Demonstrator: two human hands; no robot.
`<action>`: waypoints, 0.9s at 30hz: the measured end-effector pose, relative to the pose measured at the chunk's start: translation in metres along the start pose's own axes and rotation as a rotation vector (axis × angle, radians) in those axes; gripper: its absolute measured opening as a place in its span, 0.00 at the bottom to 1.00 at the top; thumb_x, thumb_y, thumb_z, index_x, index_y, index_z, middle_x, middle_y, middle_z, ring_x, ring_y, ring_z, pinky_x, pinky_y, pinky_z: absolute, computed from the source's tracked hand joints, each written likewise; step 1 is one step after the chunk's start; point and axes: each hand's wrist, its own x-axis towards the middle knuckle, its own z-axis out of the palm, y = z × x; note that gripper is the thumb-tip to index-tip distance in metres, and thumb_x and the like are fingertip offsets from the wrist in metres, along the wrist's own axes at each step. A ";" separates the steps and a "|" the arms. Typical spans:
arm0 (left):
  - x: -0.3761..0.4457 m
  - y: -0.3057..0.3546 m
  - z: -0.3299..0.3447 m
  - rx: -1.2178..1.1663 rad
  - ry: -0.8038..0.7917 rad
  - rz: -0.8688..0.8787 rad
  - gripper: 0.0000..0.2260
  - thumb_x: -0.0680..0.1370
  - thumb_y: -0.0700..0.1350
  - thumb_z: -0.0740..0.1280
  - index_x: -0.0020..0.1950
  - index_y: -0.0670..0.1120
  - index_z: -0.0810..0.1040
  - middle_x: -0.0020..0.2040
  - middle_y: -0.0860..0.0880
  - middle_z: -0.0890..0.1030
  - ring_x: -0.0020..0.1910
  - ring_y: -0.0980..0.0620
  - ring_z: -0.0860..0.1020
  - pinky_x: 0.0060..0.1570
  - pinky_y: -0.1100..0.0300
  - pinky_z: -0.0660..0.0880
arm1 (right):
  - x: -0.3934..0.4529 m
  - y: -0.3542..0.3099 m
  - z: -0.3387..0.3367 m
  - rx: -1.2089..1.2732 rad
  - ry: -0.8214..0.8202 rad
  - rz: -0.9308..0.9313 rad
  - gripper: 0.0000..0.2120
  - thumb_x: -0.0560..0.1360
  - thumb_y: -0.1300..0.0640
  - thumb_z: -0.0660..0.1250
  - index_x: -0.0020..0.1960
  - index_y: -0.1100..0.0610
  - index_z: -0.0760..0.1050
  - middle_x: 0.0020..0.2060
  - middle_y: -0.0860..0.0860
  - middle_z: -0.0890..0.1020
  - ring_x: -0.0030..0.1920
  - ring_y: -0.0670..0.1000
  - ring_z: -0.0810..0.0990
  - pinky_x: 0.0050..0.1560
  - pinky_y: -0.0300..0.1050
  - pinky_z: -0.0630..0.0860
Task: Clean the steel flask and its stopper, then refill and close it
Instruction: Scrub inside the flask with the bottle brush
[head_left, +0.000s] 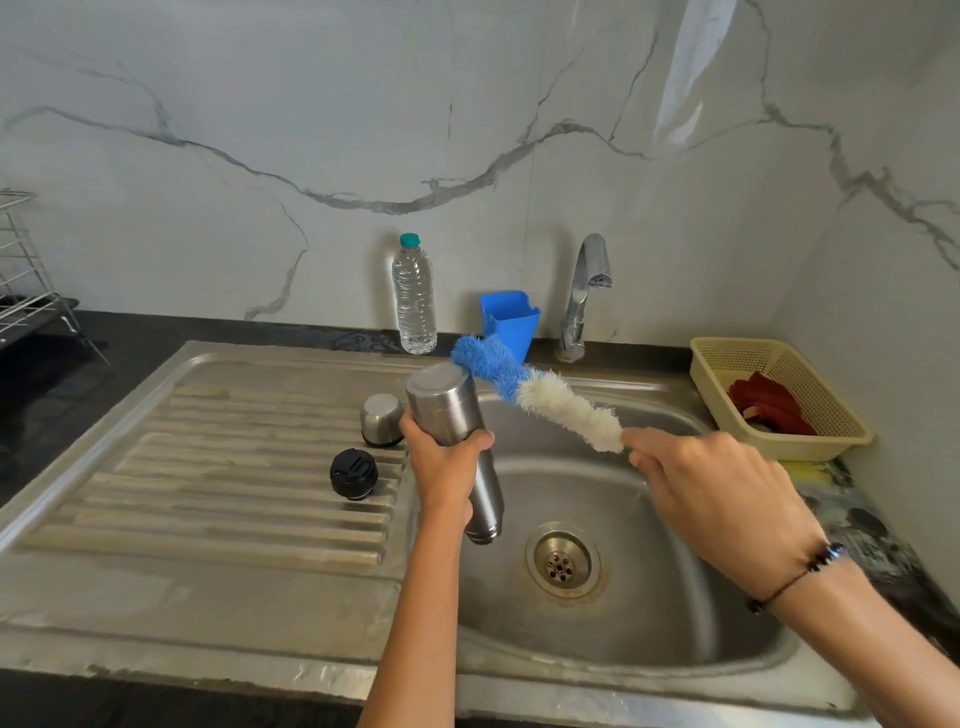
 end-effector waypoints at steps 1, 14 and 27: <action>0.001 0.001 -0.002 -0.002 0.007 -0.005 0.36 0.66 0.32 0.74 0.68 0.49 0.62 0.54 0.44 0.76 0.47 0.48 0.78 0.43 0.55 0.74 | -0.004 0.001 0.000 -0.003 -0.005 -0.002 0.15 0.81 0.50 0.50 0.65 0.42 0.64 0.39 0.47 0.76 0.43 0.53 0.79 0.39 0.47 0.77; -0.022 0.077 -0.027 0.044 -0.020 0.203 0.31 0.63 0.41 0.77 0.60 0.50 0.66 0.49 0.51 0.79 0.46 0.53 0.80 0.44 0.58 0.75 | 0.007 -0.005 0.023 0.457 0.168 0.088 0.15 0.76 0.54 0.61 0.61 0.47 0.77 0.40 0.54 0.83 0.36 0.57 0.79 0.35 0.55 0.78; -0.057 0.104 -0.132 0.165 0.354 0.346 0.32 0.66 0.38 0.76 0.63 0.53 0.64 0.51 0.53 0.77 0.48 0.55 0.79 0.45 0.60 0.75 | 0.025 -0.064 0.057 0.683 0.094 -0.133 0.13 0.77 0.56 0.62 0.60 0.49 0.78 0.47 0.56 0.84 0.46 0.62 0.80 0.45 0.58 0.77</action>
